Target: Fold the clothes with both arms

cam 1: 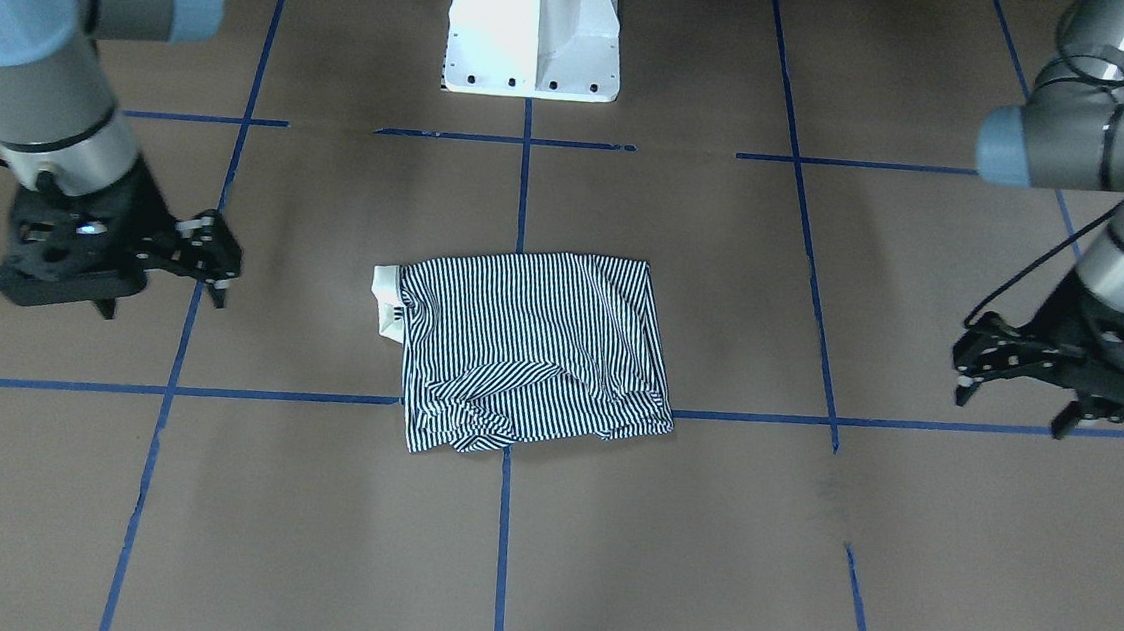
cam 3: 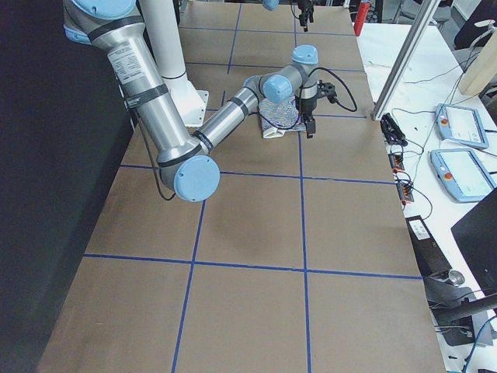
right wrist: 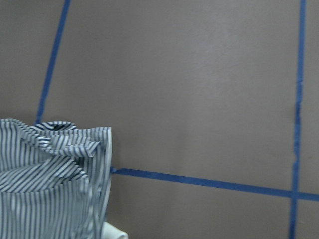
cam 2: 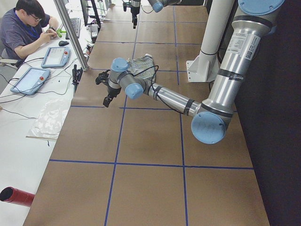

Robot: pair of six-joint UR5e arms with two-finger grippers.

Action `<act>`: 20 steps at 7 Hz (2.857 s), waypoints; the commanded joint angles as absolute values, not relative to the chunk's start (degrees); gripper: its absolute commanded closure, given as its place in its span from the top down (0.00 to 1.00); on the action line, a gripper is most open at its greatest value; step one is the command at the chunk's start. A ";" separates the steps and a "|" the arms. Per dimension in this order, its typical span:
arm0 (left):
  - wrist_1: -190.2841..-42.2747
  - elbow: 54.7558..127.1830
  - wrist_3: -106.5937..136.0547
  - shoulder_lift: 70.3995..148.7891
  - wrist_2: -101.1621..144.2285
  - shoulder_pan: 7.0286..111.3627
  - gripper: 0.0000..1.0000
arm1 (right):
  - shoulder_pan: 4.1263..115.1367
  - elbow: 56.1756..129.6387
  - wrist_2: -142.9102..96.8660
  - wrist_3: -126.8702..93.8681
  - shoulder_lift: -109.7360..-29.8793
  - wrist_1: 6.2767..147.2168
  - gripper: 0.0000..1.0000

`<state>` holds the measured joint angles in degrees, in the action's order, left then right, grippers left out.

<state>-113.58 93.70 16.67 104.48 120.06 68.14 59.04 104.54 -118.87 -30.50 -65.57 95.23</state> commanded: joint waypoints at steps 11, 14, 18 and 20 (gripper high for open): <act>-98.16 93.51 3.43 87.01 133.77 83.85 1.00 | 80.50 104.15 -132.45 -12.83 -95.27 91.50 1.00; -98.88 92.90 4.04 88.24 134.30 83.58 1.00 | 80.42 105.46 -132.01 -12.66 -94.75 91.23 1.00; -101.16 92.64 3.52 87.55 133.15 83.49 1.00 | 83.03 103.19 -131.84 -12.57 -101.76 91.23 1.00; -100.55 92.81 2.30 86.58 133.24 85.68 1.00 | 85.41 102.92 -132.01 -8.81 -104.06 87.82 1.00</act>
<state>-100.78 92.69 3.22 87.30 133.12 84.30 83.54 103.15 -131.87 -11.05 -102.66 89.82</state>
